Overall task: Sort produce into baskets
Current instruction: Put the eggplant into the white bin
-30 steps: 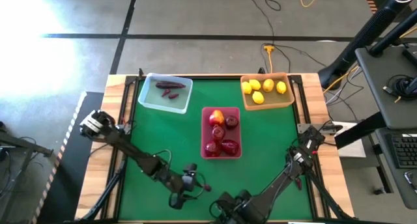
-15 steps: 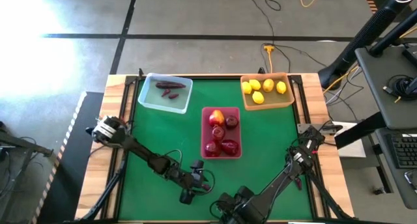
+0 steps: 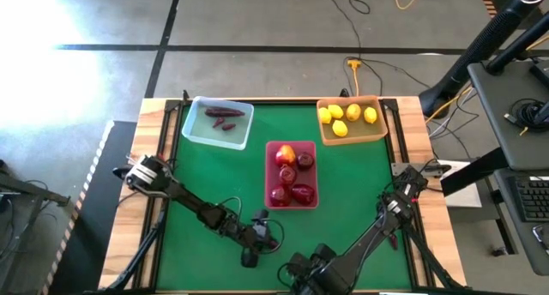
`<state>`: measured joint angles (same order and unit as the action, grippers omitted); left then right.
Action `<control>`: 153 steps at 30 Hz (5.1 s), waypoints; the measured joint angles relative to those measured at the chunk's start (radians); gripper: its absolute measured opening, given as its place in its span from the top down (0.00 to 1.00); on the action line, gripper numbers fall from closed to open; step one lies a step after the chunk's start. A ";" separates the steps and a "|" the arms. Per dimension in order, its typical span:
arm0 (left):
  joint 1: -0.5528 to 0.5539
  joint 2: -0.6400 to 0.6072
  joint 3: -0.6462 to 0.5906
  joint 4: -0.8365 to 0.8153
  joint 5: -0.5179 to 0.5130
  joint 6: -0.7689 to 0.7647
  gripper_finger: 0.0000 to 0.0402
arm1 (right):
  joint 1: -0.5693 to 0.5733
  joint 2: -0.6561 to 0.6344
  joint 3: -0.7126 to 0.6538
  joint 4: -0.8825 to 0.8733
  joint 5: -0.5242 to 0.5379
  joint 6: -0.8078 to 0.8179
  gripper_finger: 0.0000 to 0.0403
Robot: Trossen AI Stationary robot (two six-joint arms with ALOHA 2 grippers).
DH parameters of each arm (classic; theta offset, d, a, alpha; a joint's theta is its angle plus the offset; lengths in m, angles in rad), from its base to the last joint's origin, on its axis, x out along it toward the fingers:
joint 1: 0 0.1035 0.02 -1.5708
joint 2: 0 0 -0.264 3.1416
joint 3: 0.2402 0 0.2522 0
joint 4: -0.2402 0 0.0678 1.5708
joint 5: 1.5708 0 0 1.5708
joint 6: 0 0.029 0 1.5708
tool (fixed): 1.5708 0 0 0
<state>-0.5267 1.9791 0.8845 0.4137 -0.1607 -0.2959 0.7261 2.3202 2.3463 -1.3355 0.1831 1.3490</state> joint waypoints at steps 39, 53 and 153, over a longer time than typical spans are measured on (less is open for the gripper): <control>1.204 -0.849 -0.191 -0.867 0.059 0.014 0.85 | -0.384 -0.241 0.000 -0.074 0.314 -0.483 0.47; 1.421 -0.424 -0.036 -0.840 0.099 0.104 0.83 | -0.670 -0.394 0.000 -0.188 0.271 -0.926 0.47; 1.297 -1.054 -0.126 -0.719 0.572 0.179 0.68 | -0.098 -0.830 -1.879 0.981 -1.058 0.486 0.51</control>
<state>0.7708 0.9249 0.7586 -0.3050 0.4110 -0.1167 0.6281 1.4906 0.4671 -0.3542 -0.8745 1.8350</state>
